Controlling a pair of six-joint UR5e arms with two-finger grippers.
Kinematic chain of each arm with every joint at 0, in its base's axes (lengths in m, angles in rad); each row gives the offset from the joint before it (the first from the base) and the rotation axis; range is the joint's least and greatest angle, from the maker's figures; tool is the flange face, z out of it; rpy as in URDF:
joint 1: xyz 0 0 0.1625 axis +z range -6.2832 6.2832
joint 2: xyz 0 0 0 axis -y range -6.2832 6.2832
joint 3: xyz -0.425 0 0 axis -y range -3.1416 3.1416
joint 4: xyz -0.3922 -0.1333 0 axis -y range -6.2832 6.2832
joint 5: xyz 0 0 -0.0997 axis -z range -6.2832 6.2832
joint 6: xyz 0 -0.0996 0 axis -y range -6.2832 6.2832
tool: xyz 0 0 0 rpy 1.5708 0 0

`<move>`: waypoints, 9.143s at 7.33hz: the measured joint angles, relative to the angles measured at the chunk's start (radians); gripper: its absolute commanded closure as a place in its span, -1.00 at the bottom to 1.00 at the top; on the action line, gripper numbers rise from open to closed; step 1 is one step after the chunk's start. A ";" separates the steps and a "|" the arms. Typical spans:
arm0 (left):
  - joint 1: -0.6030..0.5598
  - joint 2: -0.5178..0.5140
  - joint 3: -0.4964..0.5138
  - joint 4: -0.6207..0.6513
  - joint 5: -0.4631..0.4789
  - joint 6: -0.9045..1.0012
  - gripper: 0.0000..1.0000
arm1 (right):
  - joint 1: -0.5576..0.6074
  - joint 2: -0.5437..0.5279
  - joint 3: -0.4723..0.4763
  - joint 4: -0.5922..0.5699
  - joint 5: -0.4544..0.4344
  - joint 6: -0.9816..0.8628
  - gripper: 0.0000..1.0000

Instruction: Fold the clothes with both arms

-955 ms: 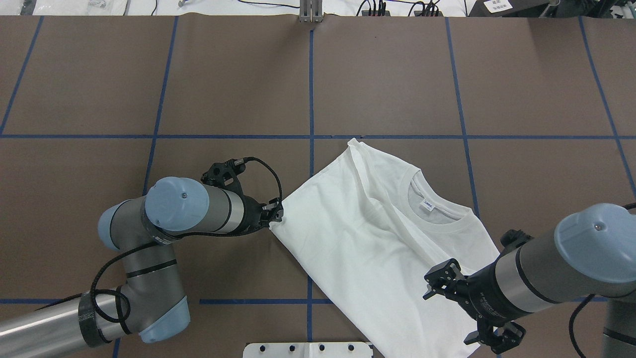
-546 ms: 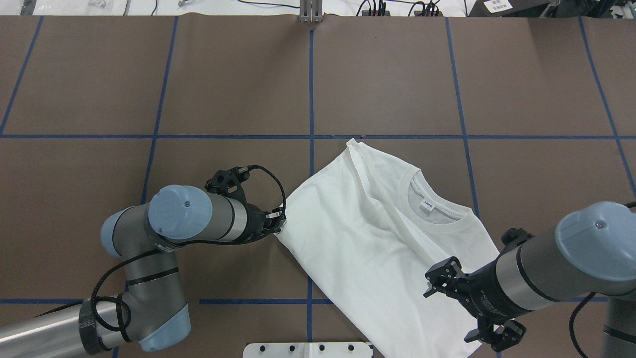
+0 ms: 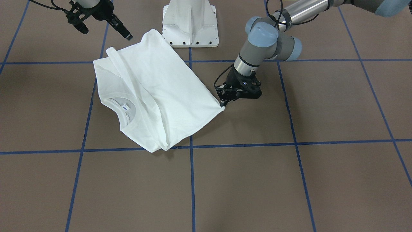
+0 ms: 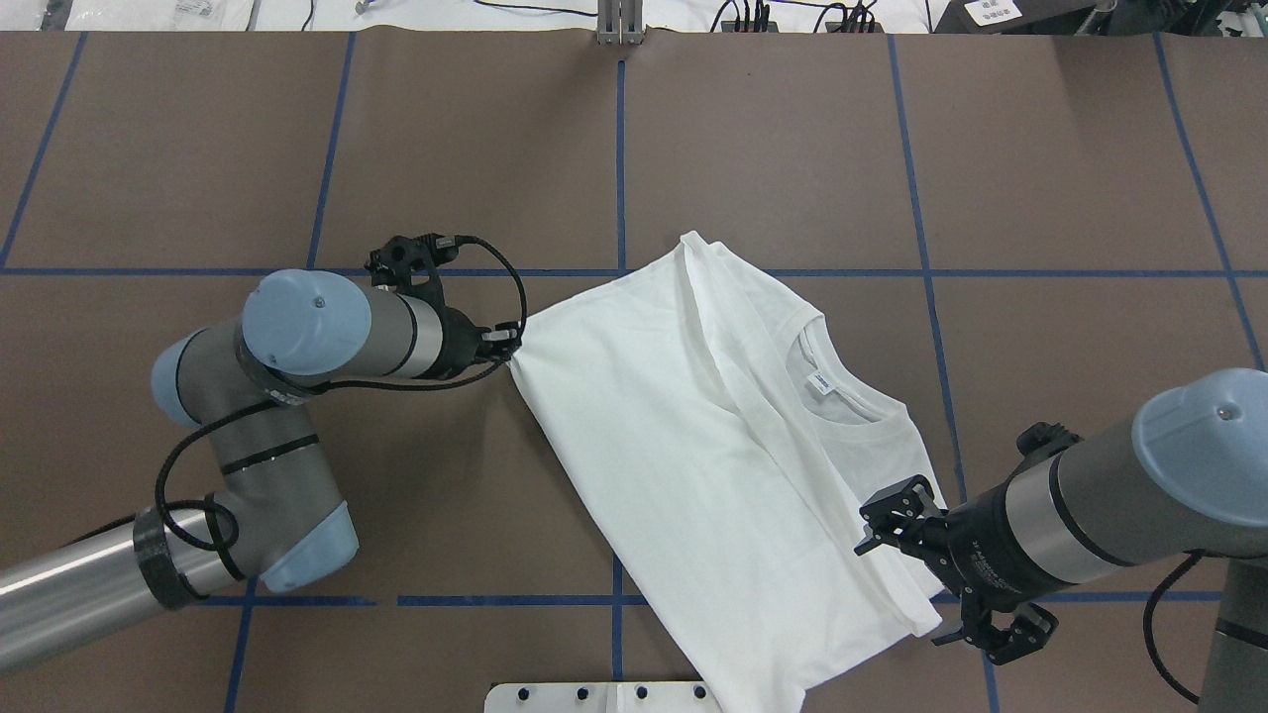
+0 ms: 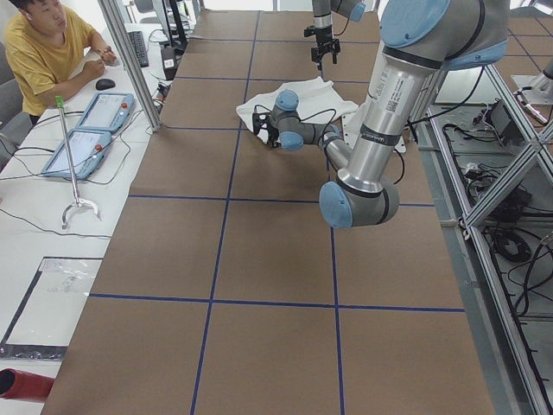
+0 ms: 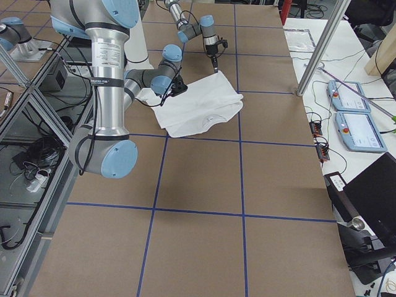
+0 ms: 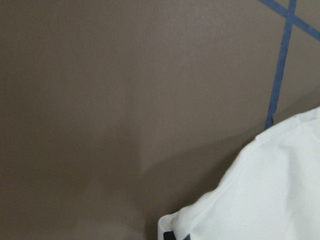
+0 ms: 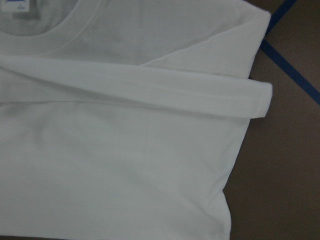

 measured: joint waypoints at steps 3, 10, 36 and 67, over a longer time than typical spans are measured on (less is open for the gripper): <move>-0.119 -0.138 0.307 -0.214 0.083 0.197 1.00 | 0.055 0.006 -0.003 0.000 -0.003 -0.005 -1.00; -0.221 -0.446 0.712 -0.347 0.126 0.262 -0.38 | 0.188 0.237 -0.164 -0.001 -0.021 -0.146 -1.00; -0.284 0.064 0.011 -0.196 -0.086 0.154 -0.36 | -0.076 0.476 -0.345 -0.607 -0.484 -1.314 -1.00; -0.283 0.152 -0.085 -0.186 -0.159 0.155 -0.37 | -0.203 0.370 -0.318 -0.184 -0.574 -0.171 -0.99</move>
